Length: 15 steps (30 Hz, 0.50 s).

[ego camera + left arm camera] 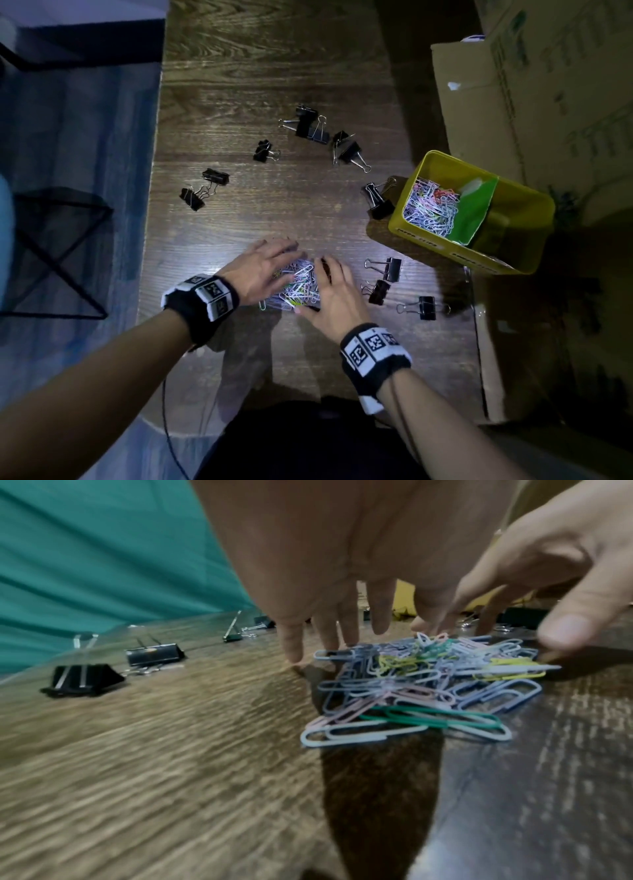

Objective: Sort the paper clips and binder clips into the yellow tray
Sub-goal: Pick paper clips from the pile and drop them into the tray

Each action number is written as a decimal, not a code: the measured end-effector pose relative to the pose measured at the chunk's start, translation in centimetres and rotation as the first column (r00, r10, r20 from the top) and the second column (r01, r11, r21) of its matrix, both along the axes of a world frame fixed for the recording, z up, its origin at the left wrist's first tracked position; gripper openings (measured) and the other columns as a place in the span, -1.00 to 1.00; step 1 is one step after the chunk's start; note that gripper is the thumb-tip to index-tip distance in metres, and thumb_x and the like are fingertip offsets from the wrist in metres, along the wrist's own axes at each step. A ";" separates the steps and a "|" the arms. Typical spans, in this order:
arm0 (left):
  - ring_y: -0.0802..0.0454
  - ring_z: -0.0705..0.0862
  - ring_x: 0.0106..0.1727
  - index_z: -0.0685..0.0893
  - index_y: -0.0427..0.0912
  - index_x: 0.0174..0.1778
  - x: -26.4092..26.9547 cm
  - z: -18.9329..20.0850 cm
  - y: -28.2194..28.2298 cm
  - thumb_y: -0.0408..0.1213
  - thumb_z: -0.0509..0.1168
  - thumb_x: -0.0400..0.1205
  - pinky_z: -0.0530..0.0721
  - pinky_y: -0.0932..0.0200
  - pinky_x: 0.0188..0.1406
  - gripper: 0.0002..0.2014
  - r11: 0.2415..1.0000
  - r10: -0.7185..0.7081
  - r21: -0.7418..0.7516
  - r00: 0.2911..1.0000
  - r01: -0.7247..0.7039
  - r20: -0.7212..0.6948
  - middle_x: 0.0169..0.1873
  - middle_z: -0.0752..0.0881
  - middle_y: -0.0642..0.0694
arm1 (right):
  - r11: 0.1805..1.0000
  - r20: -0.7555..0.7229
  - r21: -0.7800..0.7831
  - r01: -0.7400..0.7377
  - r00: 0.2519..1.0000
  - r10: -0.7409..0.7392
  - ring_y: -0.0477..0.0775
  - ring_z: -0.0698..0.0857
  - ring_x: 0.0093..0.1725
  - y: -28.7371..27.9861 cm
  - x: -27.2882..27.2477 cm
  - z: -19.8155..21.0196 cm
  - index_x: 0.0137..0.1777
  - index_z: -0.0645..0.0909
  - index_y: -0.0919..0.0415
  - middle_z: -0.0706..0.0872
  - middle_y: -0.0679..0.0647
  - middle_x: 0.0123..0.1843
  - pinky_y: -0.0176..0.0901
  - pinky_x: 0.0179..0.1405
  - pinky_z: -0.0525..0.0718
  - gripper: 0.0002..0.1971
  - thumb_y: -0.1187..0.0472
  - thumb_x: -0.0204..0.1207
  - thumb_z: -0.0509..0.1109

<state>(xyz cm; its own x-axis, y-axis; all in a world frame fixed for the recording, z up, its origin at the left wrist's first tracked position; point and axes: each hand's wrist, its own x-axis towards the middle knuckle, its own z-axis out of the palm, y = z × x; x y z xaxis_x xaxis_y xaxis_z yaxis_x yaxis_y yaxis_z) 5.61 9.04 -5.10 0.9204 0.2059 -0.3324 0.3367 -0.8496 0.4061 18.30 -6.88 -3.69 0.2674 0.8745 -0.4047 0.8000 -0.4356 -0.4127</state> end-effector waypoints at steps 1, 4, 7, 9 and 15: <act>-0.08 0.34 0.50 0.28 0.04 0.54 -0.3 0.4 0.1 0.27 -0.07 0.59 0.41 -0.17 0.37 -0.36 0.999 0.021 0.038 0.999 -0.020 -0.037 0.50 0.38 -0.07 | 1.000 0.017 0.006 0.018 1.000 -0.018 0.24 0.19 0.53 0.0 -0.6 0.1 0.61 0.14 0.28 0.26 0.24 0.56 0.04 0.56 0.22 -0.10 -0.19 0.42 0.42; -0.08 0.29 0.45 0.25 0.10 0.55 0.3 1.0 -0.4 0.16 0.23 0.55 0.41 -0.11 0.31 -0.35 0.992 0.015 0.125 0.990 0.003 -0.137 0.49 0.31 -0.01 | 0.997 -0.006 -0.016 0.076 0.997 -0.076 0.24 0.28 0.44 1.1 -1.2 0.7 0.58 0.24 0.23 0.33 0.23 0.46 0.04 0.46 0.33 -0.25 -0.06 0.48 0.43; -0.15 0.47 0.32 0.47 -0.05 0.44 1.2 1.3 -1.1 -0.16 0.37 0.54 0.42 0.05 0.33 -0.48 0.993 0.120 -0.010 0.991 -0.121 -0.058 0.36 0.49 -0.14 | 0.994 -0.062 -0.028 0.110 0.992 -0.112 0.24 0.39 0.43 2.2 -0.8 1.2 0.50 0.39 0.26 0.42 0.25 0.43 -0.02 0.37 0.44 -0.45 0.16 0.54 0.41; -0.14 0.60 0.21 0.58 -0.09 0.36 1.5 1.5 -1.3 -0.24 0.38 0.54 0.48 0.14 0.21 -0.57 0.972 0.218 -0.082 0.976 -0.219 -0.026 0.23 0.61 -0.17 | 0.990 -0.090 -0.032 0.135 0.986 -0.137 0.22 0.54 0.33 2.4 -0.1 1.4 0.42 0.50 0.25 0.54 0.23 0.36 -0.11 0.25 0.52 -0.55 0.25 0.54 0.42; 0.05 0.73 0.04 0.75 -0.10 0.13 1.0 2.2 -0.8 -0.24 0.44 0.51 0.46 0.43 -0.03 -0.73 0.891 0.419 -0.191 0.908 -0.412 -0.002 0.09 0.77 -0.09 | 0.942 -0.267 -0.113 0.316 0.904 -0.335 0.19 0.73 0.08 1.7 1.4 1.2 0.27 0.67 0.12 0.76 0.26 0.12 -0.13 0.12 0.64 -0.67 0.19 0.50 0.48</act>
<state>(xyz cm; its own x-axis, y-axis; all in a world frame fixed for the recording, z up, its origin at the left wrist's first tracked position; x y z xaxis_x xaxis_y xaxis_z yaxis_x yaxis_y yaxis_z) 6.63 8.23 -2.89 0.7766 0.5114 -0.3678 0.6240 -0.5449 0.5601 19.70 -5.19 -2.48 0.4008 0.7269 -0.5576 0.4660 -0.6858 -0.5591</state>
